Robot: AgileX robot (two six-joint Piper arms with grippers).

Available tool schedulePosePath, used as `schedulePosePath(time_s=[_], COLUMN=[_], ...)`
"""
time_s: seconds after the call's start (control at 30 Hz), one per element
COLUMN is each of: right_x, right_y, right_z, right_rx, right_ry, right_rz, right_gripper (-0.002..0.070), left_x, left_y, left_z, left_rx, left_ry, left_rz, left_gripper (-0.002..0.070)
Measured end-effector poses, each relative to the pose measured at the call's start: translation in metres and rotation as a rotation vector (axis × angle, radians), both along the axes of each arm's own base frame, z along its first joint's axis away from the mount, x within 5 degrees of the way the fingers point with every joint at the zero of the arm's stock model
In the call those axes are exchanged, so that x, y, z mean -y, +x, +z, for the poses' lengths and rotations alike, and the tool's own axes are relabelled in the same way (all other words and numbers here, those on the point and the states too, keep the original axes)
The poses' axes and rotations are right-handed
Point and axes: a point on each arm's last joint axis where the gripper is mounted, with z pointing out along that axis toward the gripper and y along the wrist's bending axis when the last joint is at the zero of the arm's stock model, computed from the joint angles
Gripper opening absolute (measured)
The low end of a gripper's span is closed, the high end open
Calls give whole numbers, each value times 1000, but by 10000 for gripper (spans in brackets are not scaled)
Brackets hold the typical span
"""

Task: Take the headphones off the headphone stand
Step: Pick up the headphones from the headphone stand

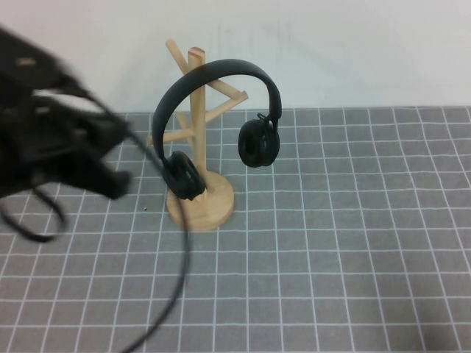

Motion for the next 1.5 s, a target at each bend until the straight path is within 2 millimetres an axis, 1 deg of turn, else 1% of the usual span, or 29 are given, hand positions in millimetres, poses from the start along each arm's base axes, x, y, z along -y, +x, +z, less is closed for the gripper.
schedulePosePath(time_s=[0.07,0.2,0.27,0.3,0.33,0.47,0.5,0.57,0.67,0.87,1.0,1.13,1.33,1.5], right_x=[0,0,0,0,0,0,0,0,0,0,0,0,0,0], right_y=[0,0,0,0,0,0,0,0,0,0,0,0,0,0], right_z=[0,0,0,0,0,0,0,0,0,0,0,0,0,0], right_rx=[0,0,0,0,0,0,0,0,0,0,0,0,0,0], right_ry=[0,0,0,0,0,0,0,0,0,0,0,0,0,0], right_rz=[0,0,0,0,0,0,0,0,0,0,0,0,0,0], right_gripper=[-8,-8,-8,-8,-8,-8,-8,-8,-8,-8,-8,-8,-8,-8], left_x=[17,39,45,46,48,52,54,57,63,70,73,71,64,64], left_y=[3,6,8,10,12,23,26,34,44,60,65,70,76,76], left_z=[-2,-8,-9,-10,-10,-10,-11,-15,-24,-36,-42,-47,-49,-48], left_rx=[45,125,170,186,203,275,287,310,330,377,381,373,364,371], left_ry=[39,142,187,198,201,184,179,171,178,171,174,187,185,180], left_rz=[-58,-148,-172,-175,-175,-147,-140,-126,-117,-91,-87,-80,-47,-43], left_gripper=[-4,1,44,76,127,372,419,469,492,501,498,475,464,449])
